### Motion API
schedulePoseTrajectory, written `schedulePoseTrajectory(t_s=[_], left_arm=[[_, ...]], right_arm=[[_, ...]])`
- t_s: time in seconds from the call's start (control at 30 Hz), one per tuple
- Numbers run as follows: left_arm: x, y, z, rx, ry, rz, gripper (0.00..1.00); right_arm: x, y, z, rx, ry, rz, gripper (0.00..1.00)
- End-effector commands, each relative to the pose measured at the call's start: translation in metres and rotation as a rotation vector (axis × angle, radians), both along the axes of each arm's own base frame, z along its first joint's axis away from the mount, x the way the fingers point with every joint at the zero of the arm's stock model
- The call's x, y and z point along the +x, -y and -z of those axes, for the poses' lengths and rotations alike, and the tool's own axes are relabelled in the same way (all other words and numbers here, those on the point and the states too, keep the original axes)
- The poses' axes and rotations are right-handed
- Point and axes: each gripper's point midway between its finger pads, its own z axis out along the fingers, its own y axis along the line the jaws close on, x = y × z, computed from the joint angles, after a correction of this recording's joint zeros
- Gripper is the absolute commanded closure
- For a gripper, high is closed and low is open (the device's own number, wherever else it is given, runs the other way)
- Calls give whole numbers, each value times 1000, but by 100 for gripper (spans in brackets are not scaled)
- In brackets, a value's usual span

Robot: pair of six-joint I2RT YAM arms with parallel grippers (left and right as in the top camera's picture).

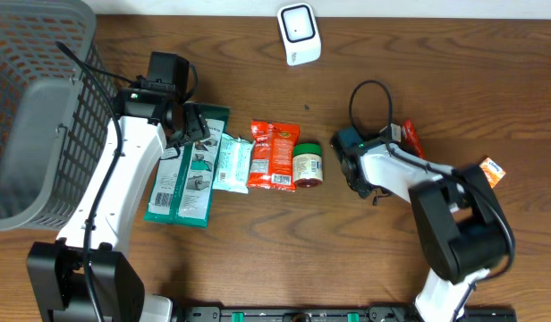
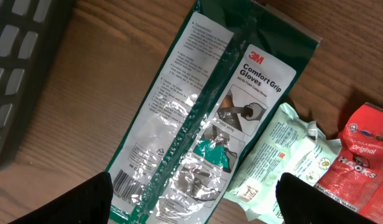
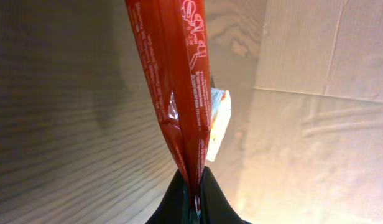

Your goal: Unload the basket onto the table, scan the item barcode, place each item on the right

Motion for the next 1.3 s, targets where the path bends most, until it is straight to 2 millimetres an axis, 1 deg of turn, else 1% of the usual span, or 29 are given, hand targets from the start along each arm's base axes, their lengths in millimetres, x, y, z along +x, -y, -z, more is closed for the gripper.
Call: schedulePoseTrajectory(t_s=[0.0,0.1,0.2,0.43,0.77,1.07,1.27], left_arm=[[-1,-1,2,8,-8,4,16],[-1,-1,2,8,-8,4,16],[-1,-1,2,8,-8,4,16],[-1,-1,2,8,-8,4,16],[-1,-1,2,8,-8,4,16],[-1,-1,2,8,-8,4,16],[-1,-1,2,8,-8,4,16]], right_arm=[[2,14,2,-93,-52,1,99],[-1,20,8,-100,-79,16,99],[-1,19,10,-88,-81,20,99],[-3,13,16,-55,-94,15,99],[-11,4,37,79,-142,40,98],[-11,0,37,78,-143,28,92],[-10,-13,37,74,-144,-12,91]])
